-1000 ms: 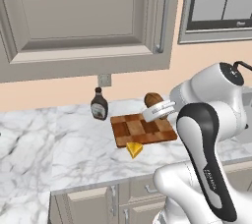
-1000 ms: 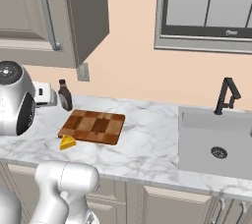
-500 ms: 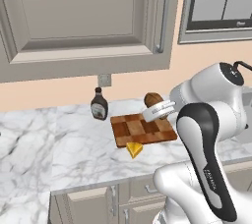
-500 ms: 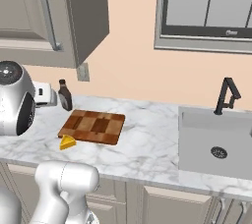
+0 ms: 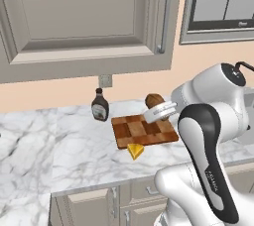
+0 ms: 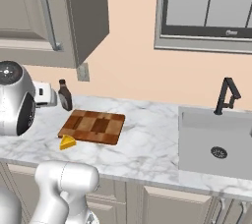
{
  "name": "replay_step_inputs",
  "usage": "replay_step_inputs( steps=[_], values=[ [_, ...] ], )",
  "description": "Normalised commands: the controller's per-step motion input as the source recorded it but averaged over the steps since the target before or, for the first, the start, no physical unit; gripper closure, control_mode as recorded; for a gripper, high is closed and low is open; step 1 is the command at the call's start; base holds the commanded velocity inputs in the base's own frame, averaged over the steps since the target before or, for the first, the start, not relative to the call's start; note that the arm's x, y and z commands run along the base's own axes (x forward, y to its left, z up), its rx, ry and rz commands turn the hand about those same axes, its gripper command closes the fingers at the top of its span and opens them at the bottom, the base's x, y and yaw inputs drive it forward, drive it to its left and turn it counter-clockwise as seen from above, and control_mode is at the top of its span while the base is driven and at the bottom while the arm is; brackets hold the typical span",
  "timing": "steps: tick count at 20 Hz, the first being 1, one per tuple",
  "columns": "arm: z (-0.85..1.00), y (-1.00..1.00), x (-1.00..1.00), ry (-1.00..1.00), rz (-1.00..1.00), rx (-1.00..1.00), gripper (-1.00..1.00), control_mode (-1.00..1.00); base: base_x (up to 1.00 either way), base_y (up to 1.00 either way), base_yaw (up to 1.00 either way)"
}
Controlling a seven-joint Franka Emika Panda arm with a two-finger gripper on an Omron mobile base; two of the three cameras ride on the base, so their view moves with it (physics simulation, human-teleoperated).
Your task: Retrieve the reheated potato from the microwave, then place the potato, cheese, and condiment on the cutting board.
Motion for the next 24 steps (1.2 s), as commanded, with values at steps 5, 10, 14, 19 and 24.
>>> replay_step_inputs(
  steps=[5, 10, 14, 19, 24],
  values=[
    [-0.15, -0.25, 0.2, 0.0, 0.08, 0.0, 1.0, -1.0, 0.0, 0.0, 0.0],
    [-0.05, -0.45, 0.32, 0.04, 0.09, 0.02, 1.0, -1.0, 0.0, 0.0, 0.0],
    [-0.19, -0.47, 0.34, 0.14, 0.12, 0.0, 1.0, -1.0, 0.0, 0.0, 0.0],
    [-0.32, -0.41, 0.33, 0.14, 0.12, -0.01, 1.0, -1.0, 0.0, 0.0, 0.0],
    [-0.31, -0.17, 0.48, 0.24, 0.01, -0.05, 1.0, -1.0, 0.0, 0.0, 0.0]
  ],
)
